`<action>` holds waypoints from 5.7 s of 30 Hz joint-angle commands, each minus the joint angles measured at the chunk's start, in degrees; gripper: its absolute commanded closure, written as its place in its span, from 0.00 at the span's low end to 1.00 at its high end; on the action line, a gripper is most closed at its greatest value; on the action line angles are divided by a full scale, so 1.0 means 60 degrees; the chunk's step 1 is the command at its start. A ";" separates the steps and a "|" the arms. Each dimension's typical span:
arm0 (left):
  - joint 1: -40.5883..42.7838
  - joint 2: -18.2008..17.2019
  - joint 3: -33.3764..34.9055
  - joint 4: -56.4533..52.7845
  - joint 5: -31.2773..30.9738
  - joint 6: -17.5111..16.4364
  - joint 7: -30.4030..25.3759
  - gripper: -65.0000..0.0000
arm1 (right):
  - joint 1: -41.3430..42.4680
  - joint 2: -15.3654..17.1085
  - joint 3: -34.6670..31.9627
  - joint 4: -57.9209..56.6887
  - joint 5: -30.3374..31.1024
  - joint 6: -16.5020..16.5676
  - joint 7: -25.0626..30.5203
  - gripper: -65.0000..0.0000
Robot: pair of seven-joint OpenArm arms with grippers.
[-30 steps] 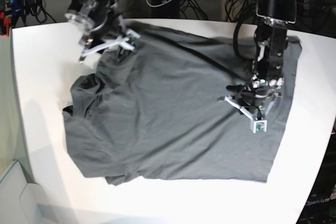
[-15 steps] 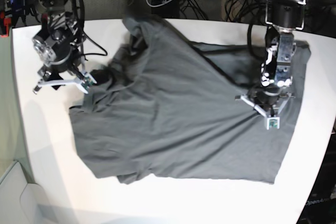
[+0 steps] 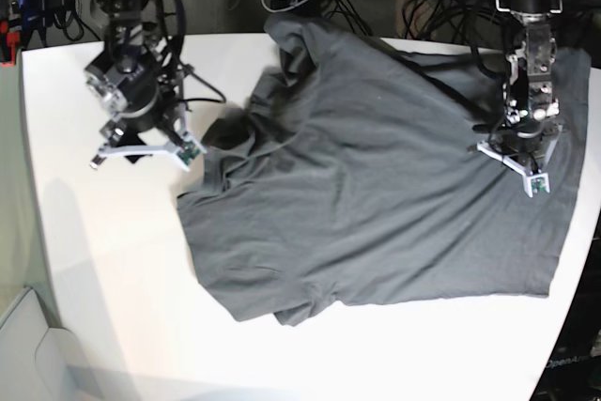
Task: Layout the t-shirt on the table in an organized manner, then fold the t-shirt properly
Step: 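Pull the t-shirt edges apart with both grippers to flatten it, then release and regrasp the t-shirt with the right gripper, then smooth the t-shirt with the right gripper toward the left gripper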
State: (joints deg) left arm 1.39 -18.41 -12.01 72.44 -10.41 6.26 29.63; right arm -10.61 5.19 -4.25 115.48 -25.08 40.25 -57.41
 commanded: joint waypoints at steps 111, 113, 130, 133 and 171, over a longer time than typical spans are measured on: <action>0.0142 -0.0088 -0.0072 0.0109 0.0000 0.0004 0.0154 1.00 | 0.0062 -0.2365 -0.0339 -0.3005 -0.0018 -0.0042 -0.0037 1.00; 0.0128 -0.0088 -0.0072 0.0109 0.0000 0.0004 0.0154 1.00 | -0.0261 -0.2365 -0.0368 -0.3005 -0.0018 -0.0042 -0.0037 1.00; -0.0414 -0.0088 -0.0013 0.0490 0.0000 0.0004 0.0227 1.00 | -0.2825 -0.1927 -0.0354 -0.0968 -0.0062 -0.0042 0.0755 1.00; -0.0429 -0.0088 -0.0013 0.0622 0.0000 0.0004 0.0227 1.00 | -0.2913 -0.1766 -0.0339 -0.0749 -0.0062 -0.0042 0.0711 1.00; 0.0113 -0.0279 -0.0789 0.0622 0.0000 0.0019 0.0139 1.00 | 0.5263 -0.1854 0.1390 -0.7606 -0.0032 -0.0042 0.2513 1.00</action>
State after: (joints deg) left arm 3.03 -19.20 -16.43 75.16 -10.74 6.22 31.70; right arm 19.64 -5.67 4.21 68.88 -25.54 40.25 -43.09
